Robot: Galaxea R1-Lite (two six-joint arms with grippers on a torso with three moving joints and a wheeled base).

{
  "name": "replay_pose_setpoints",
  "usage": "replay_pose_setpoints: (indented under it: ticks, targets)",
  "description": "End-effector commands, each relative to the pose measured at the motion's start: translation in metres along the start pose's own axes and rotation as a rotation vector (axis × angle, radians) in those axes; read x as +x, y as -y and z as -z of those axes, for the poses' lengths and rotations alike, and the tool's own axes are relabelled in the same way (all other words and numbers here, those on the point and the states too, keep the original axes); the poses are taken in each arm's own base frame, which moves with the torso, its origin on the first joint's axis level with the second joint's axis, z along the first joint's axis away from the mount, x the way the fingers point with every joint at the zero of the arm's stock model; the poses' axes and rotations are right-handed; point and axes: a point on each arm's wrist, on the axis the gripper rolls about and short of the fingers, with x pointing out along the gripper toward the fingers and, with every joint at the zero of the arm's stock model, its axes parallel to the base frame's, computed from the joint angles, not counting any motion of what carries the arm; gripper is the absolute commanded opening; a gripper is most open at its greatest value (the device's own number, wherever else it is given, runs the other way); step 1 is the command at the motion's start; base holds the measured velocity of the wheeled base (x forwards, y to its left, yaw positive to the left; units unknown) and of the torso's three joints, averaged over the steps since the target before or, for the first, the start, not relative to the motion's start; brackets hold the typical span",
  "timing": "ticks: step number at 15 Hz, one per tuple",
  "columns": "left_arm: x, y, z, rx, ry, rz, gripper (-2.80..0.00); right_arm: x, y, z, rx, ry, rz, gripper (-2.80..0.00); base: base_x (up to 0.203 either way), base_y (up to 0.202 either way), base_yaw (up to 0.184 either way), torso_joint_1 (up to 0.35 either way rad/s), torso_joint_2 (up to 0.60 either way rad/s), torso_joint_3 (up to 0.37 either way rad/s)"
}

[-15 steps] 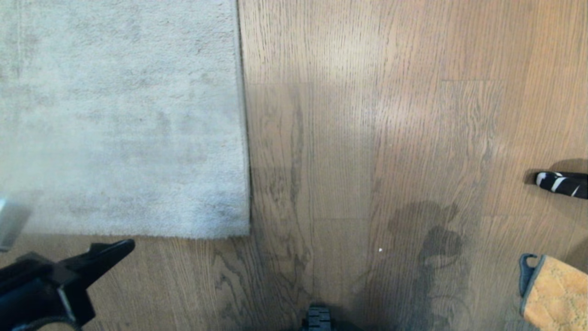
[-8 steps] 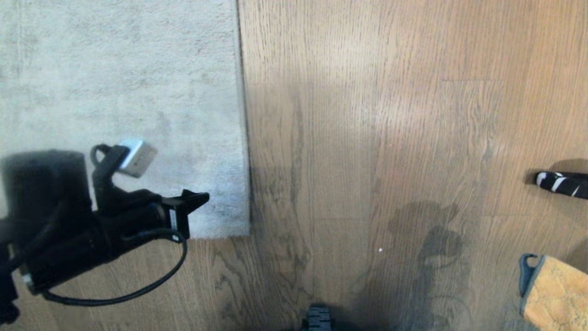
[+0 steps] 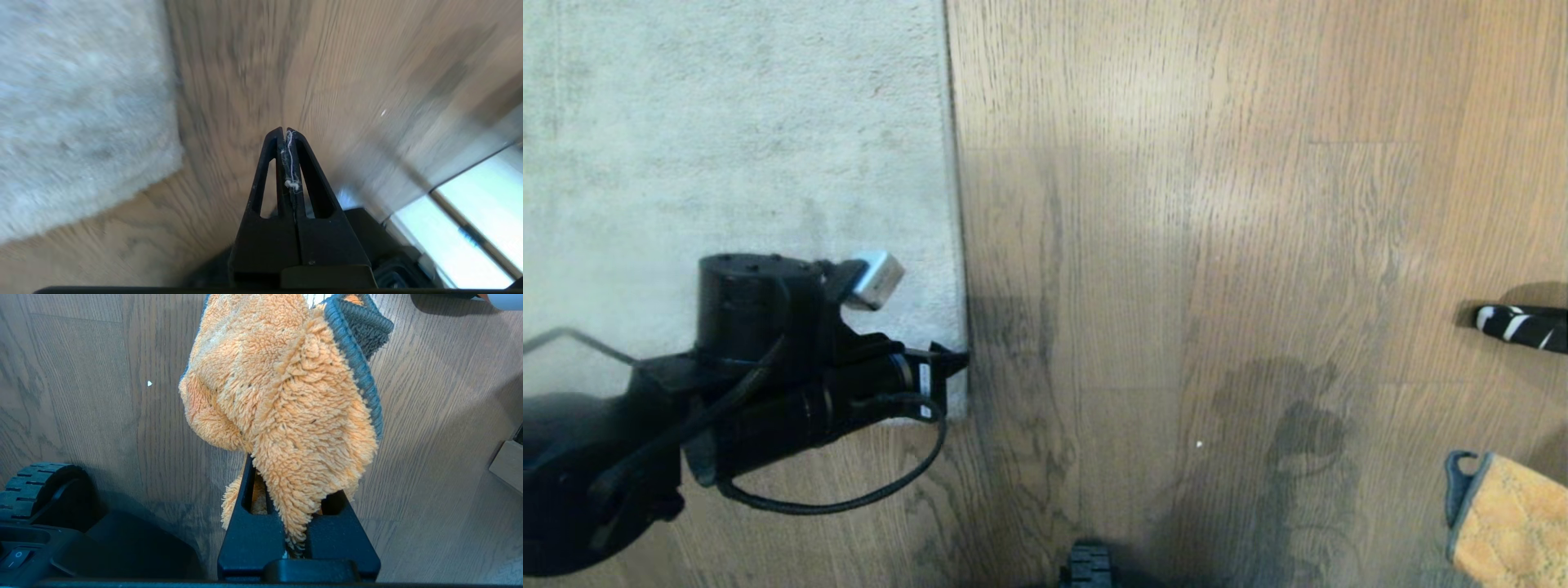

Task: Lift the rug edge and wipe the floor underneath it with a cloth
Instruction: Lift up the carpet

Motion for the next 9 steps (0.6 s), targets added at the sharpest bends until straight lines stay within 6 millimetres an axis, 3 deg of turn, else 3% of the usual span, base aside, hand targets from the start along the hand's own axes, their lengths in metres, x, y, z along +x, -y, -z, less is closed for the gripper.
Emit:
replay_pose_setpoints:
  ticks: [1,9]
  targets:
    - [0.010,0.010,0.002,0.009,-0.050,-0.017,-2.80,0.000,0.000,0.000,-0.001,-0.002,-0.001,-2.80,0.000,0.000,0.000,0.000,0.00,0.000]
    - [0.040,0.039,0.011,0.050,-0.130,-0.197,-2.80,0.000,0.000,0.000,-0.001,-0.002,0.001,-2.80,0.000,0.000,0.000,0.000,0.00,0.000]
